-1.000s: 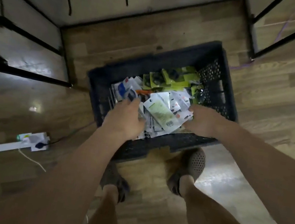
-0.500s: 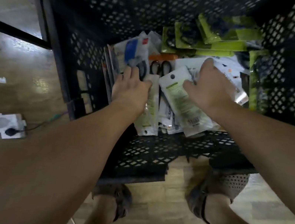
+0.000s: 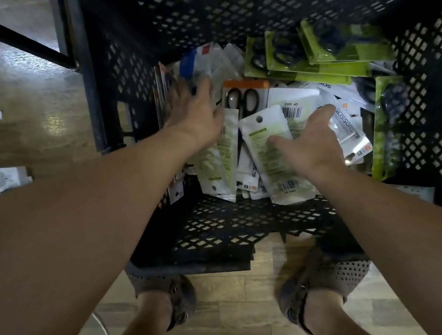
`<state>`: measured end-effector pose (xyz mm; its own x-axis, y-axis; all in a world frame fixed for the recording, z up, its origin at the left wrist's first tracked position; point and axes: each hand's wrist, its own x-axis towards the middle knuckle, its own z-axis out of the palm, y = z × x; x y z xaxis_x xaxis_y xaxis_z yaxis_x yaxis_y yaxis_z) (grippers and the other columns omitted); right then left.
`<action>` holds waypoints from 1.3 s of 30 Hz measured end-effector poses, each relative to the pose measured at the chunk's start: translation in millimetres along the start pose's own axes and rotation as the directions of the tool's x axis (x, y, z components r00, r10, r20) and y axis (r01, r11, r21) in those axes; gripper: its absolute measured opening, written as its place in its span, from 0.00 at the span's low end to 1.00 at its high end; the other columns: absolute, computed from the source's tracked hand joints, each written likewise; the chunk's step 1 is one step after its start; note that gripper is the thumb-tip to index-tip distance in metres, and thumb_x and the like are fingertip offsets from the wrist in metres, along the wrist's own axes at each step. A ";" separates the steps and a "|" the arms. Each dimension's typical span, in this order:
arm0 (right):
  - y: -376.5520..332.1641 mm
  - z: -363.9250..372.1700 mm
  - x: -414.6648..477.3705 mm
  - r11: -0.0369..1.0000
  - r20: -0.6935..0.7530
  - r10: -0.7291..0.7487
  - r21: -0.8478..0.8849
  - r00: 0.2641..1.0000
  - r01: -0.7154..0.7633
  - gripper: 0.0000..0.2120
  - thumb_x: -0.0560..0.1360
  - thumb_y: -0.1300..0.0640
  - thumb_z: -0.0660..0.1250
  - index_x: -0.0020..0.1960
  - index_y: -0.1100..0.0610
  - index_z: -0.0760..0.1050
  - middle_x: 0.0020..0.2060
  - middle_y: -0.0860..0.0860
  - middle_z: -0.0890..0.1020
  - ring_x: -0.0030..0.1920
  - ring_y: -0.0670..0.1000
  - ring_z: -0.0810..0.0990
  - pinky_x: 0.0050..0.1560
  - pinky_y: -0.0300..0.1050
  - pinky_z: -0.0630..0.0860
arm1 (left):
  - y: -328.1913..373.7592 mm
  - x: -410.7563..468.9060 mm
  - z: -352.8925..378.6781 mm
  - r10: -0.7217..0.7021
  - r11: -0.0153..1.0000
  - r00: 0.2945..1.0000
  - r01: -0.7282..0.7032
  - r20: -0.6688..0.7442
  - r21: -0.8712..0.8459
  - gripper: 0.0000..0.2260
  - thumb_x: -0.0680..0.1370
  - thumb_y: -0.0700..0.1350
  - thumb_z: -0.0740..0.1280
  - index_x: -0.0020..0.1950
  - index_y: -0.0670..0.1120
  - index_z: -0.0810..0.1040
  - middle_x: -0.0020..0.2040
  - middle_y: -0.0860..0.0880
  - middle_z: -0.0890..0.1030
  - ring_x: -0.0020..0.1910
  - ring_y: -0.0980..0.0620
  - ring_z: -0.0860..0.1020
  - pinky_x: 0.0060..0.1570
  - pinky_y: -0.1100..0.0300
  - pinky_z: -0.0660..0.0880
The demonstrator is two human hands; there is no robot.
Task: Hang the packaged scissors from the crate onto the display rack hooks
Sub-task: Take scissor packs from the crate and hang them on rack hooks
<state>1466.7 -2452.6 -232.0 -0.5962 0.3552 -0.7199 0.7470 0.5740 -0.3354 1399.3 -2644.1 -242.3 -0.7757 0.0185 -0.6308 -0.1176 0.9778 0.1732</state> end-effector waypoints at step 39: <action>-69.0 -257.4 -199.9 0.988 0.113 -0.012 0.155 0.993 -0.005 0.13 0.75 0.55 0.71 0.56 0.54 0.71 0.42 0.52 0.80 0.40 0.52 0.79 0.38 0.45 0.73 | 65.1 -213.0 -305.0 0.059 0.660 0.986 -0.156 -0.157 -0.735 0.14 0.83 0.41 0.65 0.67 0.51 0.79 0.58 0.56 0.84 0.54 0.59 0.83 0.54 0.61 0.79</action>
<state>1458.7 -2373.4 91.5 -0.5682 0.2621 -0.7801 0.7867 0.4510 -0.4215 1367.8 -2648.0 134.0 -0.8690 0.0429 -0.4929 -0.4120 0.4889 0.7690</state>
